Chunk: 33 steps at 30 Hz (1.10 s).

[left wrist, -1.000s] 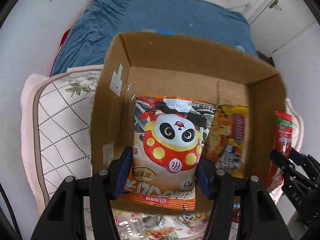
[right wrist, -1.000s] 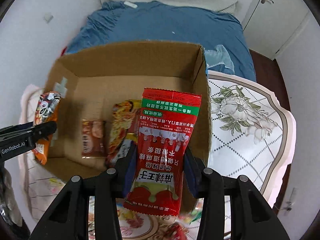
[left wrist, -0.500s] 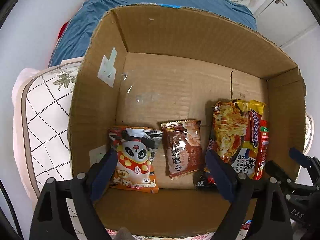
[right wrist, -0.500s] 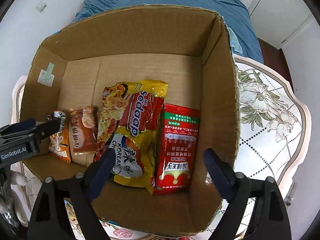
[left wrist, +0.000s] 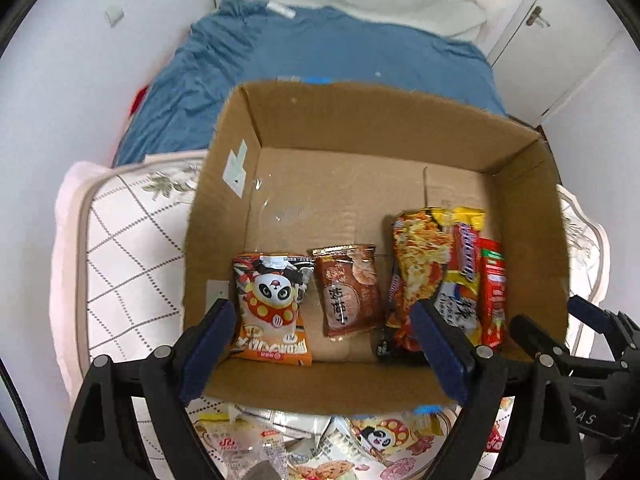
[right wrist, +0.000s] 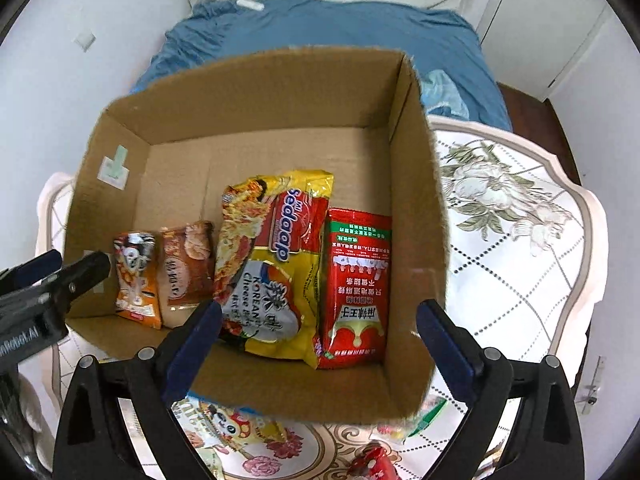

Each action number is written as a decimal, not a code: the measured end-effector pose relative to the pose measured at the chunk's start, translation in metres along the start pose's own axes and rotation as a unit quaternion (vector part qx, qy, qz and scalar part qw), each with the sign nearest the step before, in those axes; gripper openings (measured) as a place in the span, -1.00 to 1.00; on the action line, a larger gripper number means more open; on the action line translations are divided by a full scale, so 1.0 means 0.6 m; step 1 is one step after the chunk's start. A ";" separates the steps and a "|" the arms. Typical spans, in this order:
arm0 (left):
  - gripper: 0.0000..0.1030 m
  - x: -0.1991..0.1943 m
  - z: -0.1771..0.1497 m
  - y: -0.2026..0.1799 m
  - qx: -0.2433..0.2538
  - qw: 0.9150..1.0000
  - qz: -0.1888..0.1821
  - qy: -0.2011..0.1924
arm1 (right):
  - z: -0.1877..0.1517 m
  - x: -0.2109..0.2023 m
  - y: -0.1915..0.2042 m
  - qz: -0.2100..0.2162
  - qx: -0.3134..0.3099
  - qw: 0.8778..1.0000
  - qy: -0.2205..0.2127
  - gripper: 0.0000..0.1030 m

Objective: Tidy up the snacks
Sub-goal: 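Lower both packets into the box and open both tools, then grasp the clear bread packet with left tool while right tool grasps the yellow Guoba packet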

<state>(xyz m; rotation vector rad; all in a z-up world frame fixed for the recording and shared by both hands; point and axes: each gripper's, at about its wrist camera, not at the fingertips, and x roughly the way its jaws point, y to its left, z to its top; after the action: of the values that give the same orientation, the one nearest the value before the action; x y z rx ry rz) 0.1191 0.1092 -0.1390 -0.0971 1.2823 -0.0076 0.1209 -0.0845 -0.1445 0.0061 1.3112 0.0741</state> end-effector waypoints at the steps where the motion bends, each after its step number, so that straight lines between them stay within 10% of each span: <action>1: 0.75 -0.012 -0.007 -0.002 0.002 1.000 0.001 -0.007 | -0.006 -0.013 0.001 0.002 0.000 1.000 -0.008 0.94; 16: 0.75 -0.131 -0.139 0.029 -0.012 0.999 0.016 -0.049 | -0.143 -0.124 0.044 0.053 0.012 0.998 -0.038 0.94; 33: 0.75 0.043 -0.276 0.144 -0.106 0.989 0.054 0.092 | -0.281 0.121 0.024 0.151 0.190 0.965 0.103 0.92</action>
<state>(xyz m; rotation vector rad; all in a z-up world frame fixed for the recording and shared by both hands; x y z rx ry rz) -0.0363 0.1821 -0.2170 -0.2143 1.4681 0.2174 -0.0242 -0.0719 -0.2575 0.5404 1.5075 0.0829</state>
